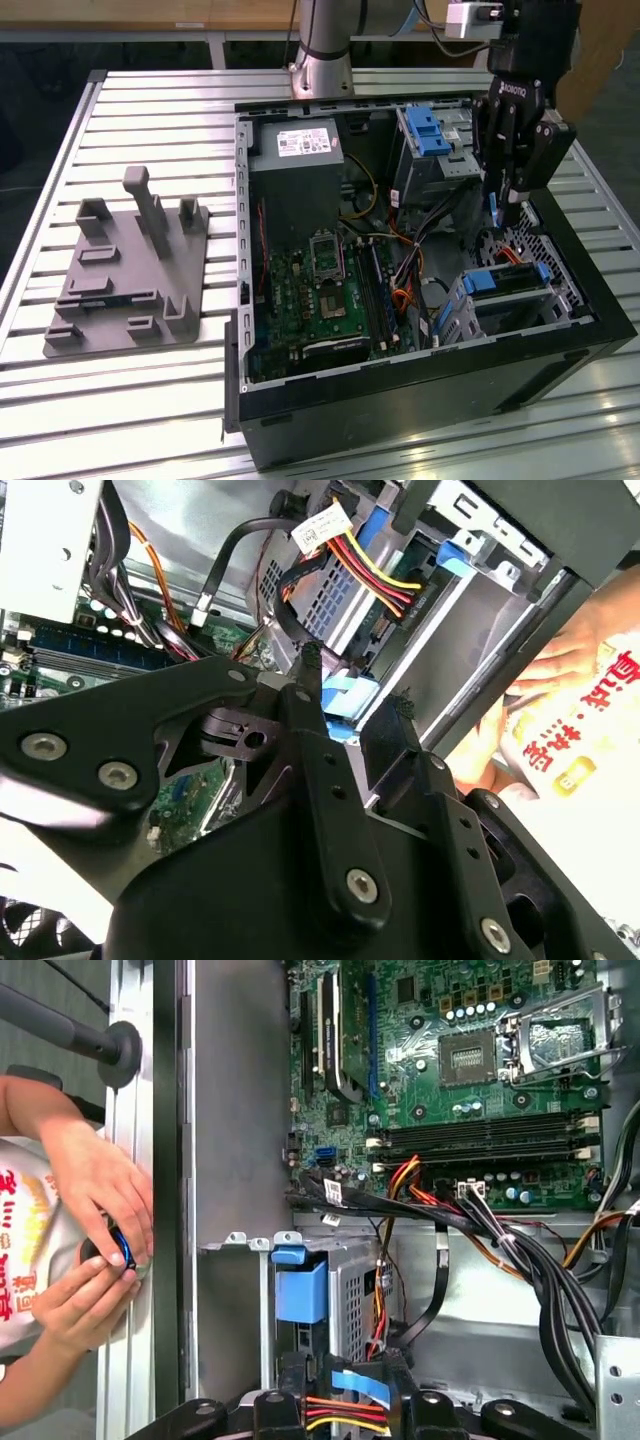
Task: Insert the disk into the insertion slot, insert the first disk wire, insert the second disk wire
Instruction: 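Insert the second disk wire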
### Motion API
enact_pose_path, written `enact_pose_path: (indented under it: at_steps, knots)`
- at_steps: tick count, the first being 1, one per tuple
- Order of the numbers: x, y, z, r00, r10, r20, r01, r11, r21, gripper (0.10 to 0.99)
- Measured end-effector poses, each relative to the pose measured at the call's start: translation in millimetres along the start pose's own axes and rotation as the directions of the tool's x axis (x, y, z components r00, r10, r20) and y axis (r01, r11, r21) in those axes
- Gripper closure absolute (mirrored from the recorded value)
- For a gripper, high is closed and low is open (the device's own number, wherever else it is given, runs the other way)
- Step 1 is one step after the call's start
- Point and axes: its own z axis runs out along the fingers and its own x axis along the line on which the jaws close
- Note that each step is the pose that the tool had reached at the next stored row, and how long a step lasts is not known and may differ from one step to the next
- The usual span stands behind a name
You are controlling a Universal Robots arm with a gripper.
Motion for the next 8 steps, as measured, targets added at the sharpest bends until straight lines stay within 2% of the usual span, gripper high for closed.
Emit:
enact_pose_path:
  at_steps: [5,8]
  knots:
    - [-0.6,0.7,1.2,1.0,-0.001,-0.0006,0.001,0.9996,0.028,0.651]
    - [-1.2,1.1,2.8,1.0,0.001,-0.0008,-0.001,0.9994,0.034,0.651]
